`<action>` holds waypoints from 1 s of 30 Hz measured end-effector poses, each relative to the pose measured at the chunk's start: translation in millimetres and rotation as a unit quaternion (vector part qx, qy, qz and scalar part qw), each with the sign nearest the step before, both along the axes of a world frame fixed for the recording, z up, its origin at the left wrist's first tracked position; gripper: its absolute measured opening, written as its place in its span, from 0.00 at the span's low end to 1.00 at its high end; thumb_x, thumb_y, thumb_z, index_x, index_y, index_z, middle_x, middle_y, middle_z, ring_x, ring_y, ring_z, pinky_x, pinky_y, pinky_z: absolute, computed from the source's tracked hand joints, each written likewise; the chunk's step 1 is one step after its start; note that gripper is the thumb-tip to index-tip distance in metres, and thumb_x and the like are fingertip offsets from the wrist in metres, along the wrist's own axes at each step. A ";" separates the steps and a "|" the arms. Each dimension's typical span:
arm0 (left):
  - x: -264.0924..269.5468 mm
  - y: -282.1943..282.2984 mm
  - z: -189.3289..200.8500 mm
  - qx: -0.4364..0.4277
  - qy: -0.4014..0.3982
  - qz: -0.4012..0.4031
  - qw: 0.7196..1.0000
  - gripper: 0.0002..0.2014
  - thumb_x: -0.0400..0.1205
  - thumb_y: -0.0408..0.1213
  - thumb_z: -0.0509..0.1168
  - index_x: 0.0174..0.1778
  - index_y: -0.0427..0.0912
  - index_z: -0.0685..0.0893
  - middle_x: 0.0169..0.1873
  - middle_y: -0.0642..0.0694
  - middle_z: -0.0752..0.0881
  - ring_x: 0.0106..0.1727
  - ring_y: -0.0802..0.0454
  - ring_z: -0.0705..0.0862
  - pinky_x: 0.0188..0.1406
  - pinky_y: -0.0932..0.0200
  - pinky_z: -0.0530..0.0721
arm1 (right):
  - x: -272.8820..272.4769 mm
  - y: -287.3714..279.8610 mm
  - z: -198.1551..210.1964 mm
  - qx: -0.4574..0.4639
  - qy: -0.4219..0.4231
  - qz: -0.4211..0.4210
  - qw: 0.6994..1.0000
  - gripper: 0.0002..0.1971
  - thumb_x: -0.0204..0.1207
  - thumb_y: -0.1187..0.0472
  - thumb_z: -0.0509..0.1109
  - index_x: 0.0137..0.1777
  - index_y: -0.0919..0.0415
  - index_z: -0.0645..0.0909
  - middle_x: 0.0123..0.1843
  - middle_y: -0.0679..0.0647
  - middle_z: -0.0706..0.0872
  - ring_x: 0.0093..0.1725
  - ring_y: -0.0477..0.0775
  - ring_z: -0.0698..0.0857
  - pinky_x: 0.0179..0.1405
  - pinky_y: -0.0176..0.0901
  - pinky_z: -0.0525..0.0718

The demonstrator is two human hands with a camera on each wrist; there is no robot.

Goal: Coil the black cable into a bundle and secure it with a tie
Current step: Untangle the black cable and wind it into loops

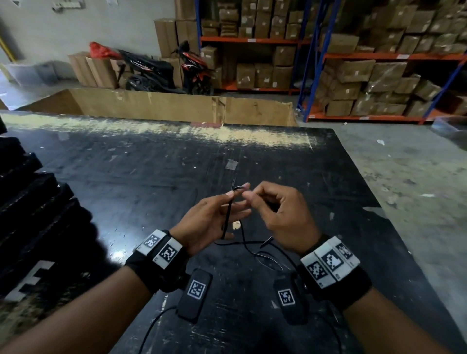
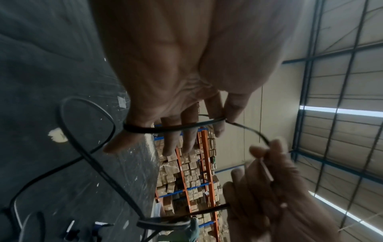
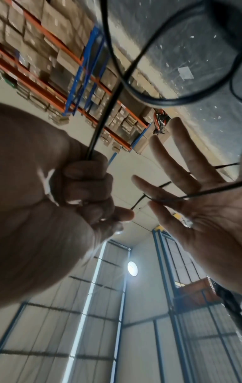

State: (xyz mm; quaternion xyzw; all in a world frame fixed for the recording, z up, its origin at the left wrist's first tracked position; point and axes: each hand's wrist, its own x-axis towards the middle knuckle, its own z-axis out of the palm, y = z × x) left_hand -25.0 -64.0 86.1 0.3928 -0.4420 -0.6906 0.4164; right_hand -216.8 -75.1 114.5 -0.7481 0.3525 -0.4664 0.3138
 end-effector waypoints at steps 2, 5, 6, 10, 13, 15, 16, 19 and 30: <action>0.5 -3.9 3.0 -0.001 0.033 0.013 0.999 0.22 0.87 0.51 0.58 0.78 0.61 0.80 0.68 0.45 0.89 0.76 0.42 0.82 0.74 0.25 0.69 | 4.8 10.1 -5.6 0.019 0.018 0.054 0.998 0.13 0.86 0.60 0.67 0.43 0.66 0.88 0.28 0.38 0.86 0.26 0.38 0.84 0.29 0.29 0.77; 8.6 -13.4 17.1 -0.004 0.114 0.049 0.992 0.21 0.89 0.51 0.56 0.79 0.62 0.78 0.74 0.40 0.85 0.81 0.37 0.76 0.75 0.22 0.70 | 6.2 17.8 -22.3 0.059 0.029 0.080 0.995 0.16 0.90 0.59 0.60 0.50 0.62 0.88 0.22 0.37 0.79 0.22 0.38 0.77 0.31 0.31 0.72; 12.9 -16.5 23.5 -0.015 0.130 0.056 0.990 0.21 0.90 0.51 0.54 0.80 0.62 0.76 0.76 0.40 0.84 0.81 0.39 0.77 0.74 0.20 0.71 | 5.4 19.1 -28.6 0.079 0.025 0.090 0.992 0.16 0.90 0.58 0.59 0.51 0.60 0.88 0.21 0.41 0.76 0.21 0.40 0.73 0.29 0.36 0.71; 24.2 -26.4 50.3 -0.052 0.175 0.048 0.982 0.23 0.92 0.52 0.48 0.84 0.62 0.70 0.80 0.41 0.79 0.82 0.43 0.77 0.71 0.12 0.68 | 0.8 14.7 -58.3 0.205 0.005 0.141 0.969 0.17 0.91 0.58 0.57 0.54 0.64 0.87 0.22 0.47 0.72 0.23 0.45 0.69 0.27 0.36 0.68; 19.7 -25.7 64.1 -0.069 0.207 0.017 0.976 0.23 0.92 0.51 0.48 0.83 0.61 0.71 0.81 0.39 0.77 0.82 0.40 0.76 0.69 0.12 0.69 | 0.1 6.7 -73.3 0.266 0.013 0.168 0.949 0.19 0.91 0.57 0.56 0.55 0.67 0.88 0.24 0.54 0.72 0.22 0.46 0.70 0.27 0.39 0.69; 14.7 -23.0 71.0 -0.079 0.231 -0.007 0.970 0.22 0.91 0.51 0.50 0.79 0.60 0.76 0.82 0.37 0.77 0.83 0.38 0.75 0.69 0.11 0.67 | -0.1 1.0 -78.1 0.272 0.039 0.173 0.946 0.24 0.91 0.54 0.55 0.53 0.70 0.89 0.24 0.57 0.74 0.22 0.45 0.72 0.27 0.36 0.71; 13.6 -21.8 74.4 -0.085 0.245 -0.019 0.966 0.21 0.90 0.50 0.50 0.77 0.60 0.78 0.82 0.37 0.76 0.83 0.38 0.74 0.69 0.11 0.66 | -0.4 -2.0 -81.8 0.281 0.054 0.174 0.942 0.26 0.91 0.52 0.54 0.52 0.70 0.89 0.24 0.55 0.75 0.22 0.45 0.73 0.26 0.35 0.71; 17.0 -19.6 84.6 -0.096 0.277 -0.064 0.954 0.21 0.89 0.50 0.51 0.76 0.57 0.79 0.82 0.35 0.76 0.84 0.34 0.72 0.70 0.07 0.60 | -2.0 -7.4 -93.8 0.303 0.071 0.174 0.934 0.29 0.91 0.48 0.54 0.46 0.70 0.90 0.20 0.50 0.75 0.21 0.45 0.71 0.27 0.36 0.69; 10.4 0.4 29.2 0.043 0.093 -0.182 0.978 0.23 0.89 0.49 0.52 0.80 0.56 0.79 0.78 0.36 0.80 0.82 0.31 0.75 0.78 0.16 0.53 | -14.4 -72.4 -8.4 0.032 0.135 -0.083 0.987 0.20 0.79 0.46 0.73 0.30 0.58 0.85 0.27 0.58 0.87 0.26 0.46 0.78 0.28 0.45 0.75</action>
